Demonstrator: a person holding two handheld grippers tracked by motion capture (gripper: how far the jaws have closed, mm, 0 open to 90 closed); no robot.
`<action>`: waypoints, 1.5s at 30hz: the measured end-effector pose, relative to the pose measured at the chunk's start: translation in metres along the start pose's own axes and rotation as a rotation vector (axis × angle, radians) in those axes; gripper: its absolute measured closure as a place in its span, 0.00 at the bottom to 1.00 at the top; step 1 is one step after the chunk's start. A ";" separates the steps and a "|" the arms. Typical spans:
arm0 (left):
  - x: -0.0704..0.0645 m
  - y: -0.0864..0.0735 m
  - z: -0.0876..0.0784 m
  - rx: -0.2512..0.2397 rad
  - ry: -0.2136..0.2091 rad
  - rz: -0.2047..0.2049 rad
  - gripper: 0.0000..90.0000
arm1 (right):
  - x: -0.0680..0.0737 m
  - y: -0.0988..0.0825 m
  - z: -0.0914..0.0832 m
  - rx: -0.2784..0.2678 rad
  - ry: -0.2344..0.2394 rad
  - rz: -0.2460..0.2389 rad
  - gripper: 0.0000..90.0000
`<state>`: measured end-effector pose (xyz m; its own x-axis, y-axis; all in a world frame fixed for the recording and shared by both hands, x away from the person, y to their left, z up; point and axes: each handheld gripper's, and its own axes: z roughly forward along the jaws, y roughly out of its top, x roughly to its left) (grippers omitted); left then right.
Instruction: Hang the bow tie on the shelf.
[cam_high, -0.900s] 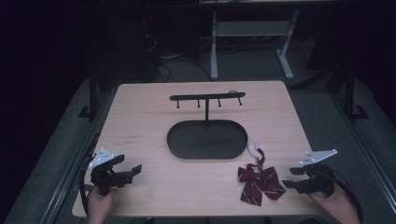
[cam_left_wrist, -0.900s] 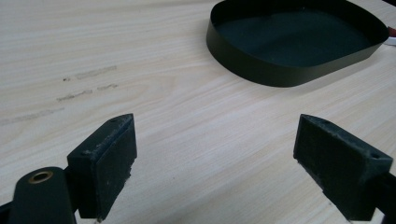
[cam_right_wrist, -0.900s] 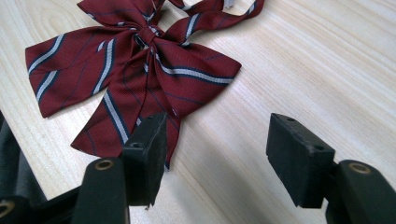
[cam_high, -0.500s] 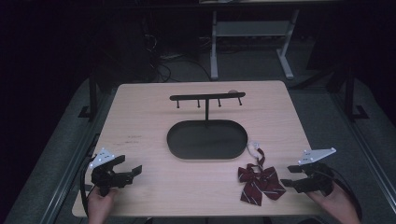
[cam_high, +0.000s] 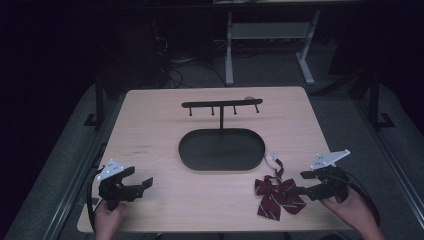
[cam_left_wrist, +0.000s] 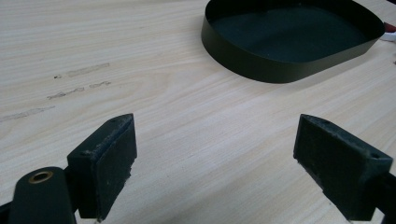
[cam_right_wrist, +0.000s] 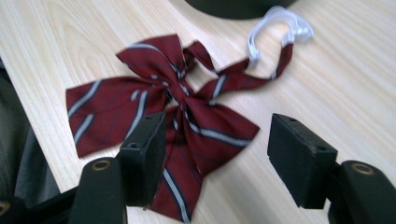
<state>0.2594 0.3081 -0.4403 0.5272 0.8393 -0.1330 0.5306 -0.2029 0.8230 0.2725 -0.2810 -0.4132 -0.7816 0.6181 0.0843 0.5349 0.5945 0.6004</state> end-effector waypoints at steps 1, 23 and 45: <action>0.000 0.000 0.000 0.000 -0.002 -0.001 0.14 | 0.001 0.003 0.000 0.003 0.001 -0.003 0.41; -0.001 0.002 0.000 -0.002 0.004 0.015 0.15 | -0.004 0.052 0.013 0.065 0.022 -0.076 0.44; -0.002 0.001 0.000 -0.005 0.000 0.007 0.15 | -0.030 0.086 0.038 0.130 0.034 -0.065 0.52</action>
<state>0.2593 0.3065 -0.4389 0.5306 0.8380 -0.1271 0.5235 -0.2061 0.8267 0.3544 -0.2286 -0.3942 -0.8250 0.5599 0.0767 0.5183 0.6956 0.4975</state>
